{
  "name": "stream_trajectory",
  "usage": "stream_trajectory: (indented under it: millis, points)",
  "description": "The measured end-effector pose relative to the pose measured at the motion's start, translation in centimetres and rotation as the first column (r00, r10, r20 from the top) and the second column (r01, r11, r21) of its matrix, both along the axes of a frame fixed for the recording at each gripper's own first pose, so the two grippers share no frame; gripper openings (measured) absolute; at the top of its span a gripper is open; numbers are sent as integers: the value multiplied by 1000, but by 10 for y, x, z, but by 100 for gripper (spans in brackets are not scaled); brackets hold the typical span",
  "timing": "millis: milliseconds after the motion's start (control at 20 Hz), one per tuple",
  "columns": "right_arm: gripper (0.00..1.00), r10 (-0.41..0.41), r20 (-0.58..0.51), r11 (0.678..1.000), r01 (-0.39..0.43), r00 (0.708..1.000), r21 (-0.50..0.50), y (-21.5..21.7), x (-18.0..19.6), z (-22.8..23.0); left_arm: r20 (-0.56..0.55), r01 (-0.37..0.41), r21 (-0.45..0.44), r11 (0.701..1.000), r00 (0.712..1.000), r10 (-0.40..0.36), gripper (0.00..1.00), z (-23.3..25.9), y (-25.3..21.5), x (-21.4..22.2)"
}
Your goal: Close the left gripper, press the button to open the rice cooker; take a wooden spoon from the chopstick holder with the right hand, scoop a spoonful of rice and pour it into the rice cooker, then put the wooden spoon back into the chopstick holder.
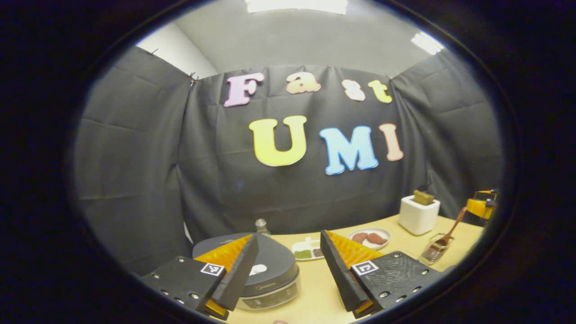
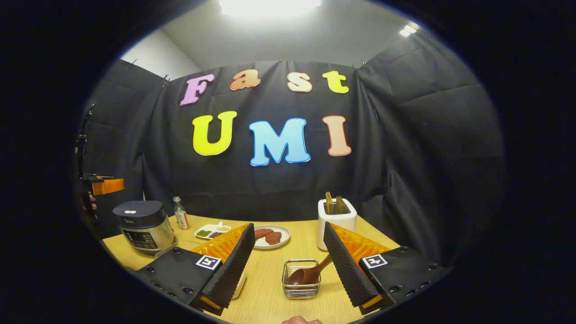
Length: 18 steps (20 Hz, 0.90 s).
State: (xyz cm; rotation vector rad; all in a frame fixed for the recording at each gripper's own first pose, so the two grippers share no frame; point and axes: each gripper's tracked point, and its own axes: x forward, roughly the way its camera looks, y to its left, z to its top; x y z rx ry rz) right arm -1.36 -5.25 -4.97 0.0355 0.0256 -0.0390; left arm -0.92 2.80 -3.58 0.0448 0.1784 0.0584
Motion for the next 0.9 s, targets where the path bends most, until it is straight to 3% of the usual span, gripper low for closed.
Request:
stream_trajectory:
  millis: [50, 150, 250, 400, 500, 600, 650, 700, 900]
  points:
    - [98, -10, 22, 1000, 10, 1000, 1, -2, -1, 13, 37, 19, 9, 1000, 999, -19, 87, 14, -2, -8]
    - [98, -20, 57, 1000, 20, 998, 7, 1, -3, 35, 102, -10, -18, 1000, 995, 12, 86, 36, 4, -20]
    - [98, -2, 93, 1000, 4, 996, -15, 10, -6, 58, 95, -6, -40, 999, 995, 10, 87, 37, 5, -35]
    - [98, 6, 115, 996, 4, 993, -84, 18, -7, 79, 144, -100, 39, 994, 985, 94, 85, 58, 44, -44]
    - [92, 41, 87, 994, -32, 995, -104, 31, -5, 75, 155, -130, 47, 990, 980, 121, 86, 56, 51, -47]
    - [98, 73, 70, 994, -66, 995, -89, 42, -3, 69, 129, -139, 41, 989, 983, 133, 86, 43, 54, -47]
    - [94, 86, 62, 993, -81, 994, -89, 47, -2, 65, 120, -136, 38, 990, 984, 131, 86, 39, 54, -46]
    - [100, 97, 55, 991, -91, 994, -97, 50, 0, 62, 115, -137, 37, 990, 985, 132, 87, 36, 55, -44]
    - [100, 80, 34, 992, -76, 996, -98, 47, 4, 50, 106, -134, 21, 991, 986, 131, 87, 29, 53, -39]
